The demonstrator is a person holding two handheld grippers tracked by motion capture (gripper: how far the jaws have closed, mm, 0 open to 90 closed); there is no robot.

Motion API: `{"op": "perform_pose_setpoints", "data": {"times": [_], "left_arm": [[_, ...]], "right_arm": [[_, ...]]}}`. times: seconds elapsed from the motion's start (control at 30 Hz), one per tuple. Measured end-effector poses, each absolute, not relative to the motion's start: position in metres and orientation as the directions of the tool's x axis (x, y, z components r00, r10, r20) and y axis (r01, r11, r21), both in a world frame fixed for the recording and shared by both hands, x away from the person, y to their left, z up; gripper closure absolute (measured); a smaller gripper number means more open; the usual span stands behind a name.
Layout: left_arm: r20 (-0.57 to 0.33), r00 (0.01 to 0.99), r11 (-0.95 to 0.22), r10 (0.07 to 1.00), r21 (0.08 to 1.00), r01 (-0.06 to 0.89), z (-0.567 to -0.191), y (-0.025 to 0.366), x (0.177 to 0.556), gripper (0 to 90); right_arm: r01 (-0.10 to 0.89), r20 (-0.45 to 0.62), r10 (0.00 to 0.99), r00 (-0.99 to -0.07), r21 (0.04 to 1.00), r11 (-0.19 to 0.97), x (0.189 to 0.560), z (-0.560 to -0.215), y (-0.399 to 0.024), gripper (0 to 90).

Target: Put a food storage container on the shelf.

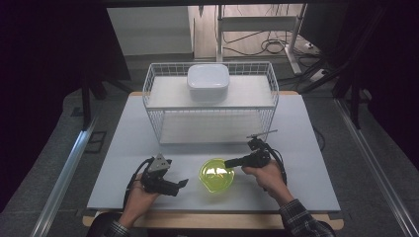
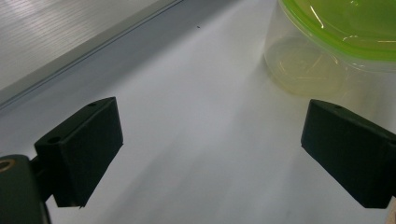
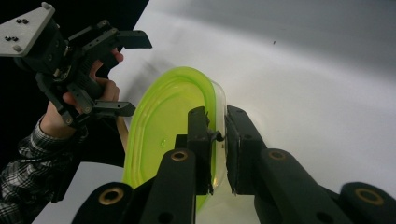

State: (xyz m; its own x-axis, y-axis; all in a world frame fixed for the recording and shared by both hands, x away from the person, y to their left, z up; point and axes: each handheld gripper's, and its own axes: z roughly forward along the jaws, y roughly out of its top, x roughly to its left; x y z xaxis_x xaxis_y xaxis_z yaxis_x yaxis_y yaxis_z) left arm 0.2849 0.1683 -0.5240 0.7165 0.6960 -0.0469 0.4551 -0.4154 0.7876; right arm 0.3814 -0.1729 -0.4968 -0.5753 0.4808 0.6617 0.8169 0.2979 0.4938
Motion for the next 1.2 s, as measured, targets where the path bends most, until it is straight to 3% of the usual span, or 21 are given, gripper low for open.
{"op": "perform_pose_setpoints", "data": {"times": [1.2], "left_arm": [[-0.059,0.711,-0.402,0.701,0.791,0.462,-0.524,0.170,0.286,5.1]], "right_arm": [[0.771,0.648,0.455,-0.611,0.617,0.155,0.377,-0.420,-0.191,81.7]]}}
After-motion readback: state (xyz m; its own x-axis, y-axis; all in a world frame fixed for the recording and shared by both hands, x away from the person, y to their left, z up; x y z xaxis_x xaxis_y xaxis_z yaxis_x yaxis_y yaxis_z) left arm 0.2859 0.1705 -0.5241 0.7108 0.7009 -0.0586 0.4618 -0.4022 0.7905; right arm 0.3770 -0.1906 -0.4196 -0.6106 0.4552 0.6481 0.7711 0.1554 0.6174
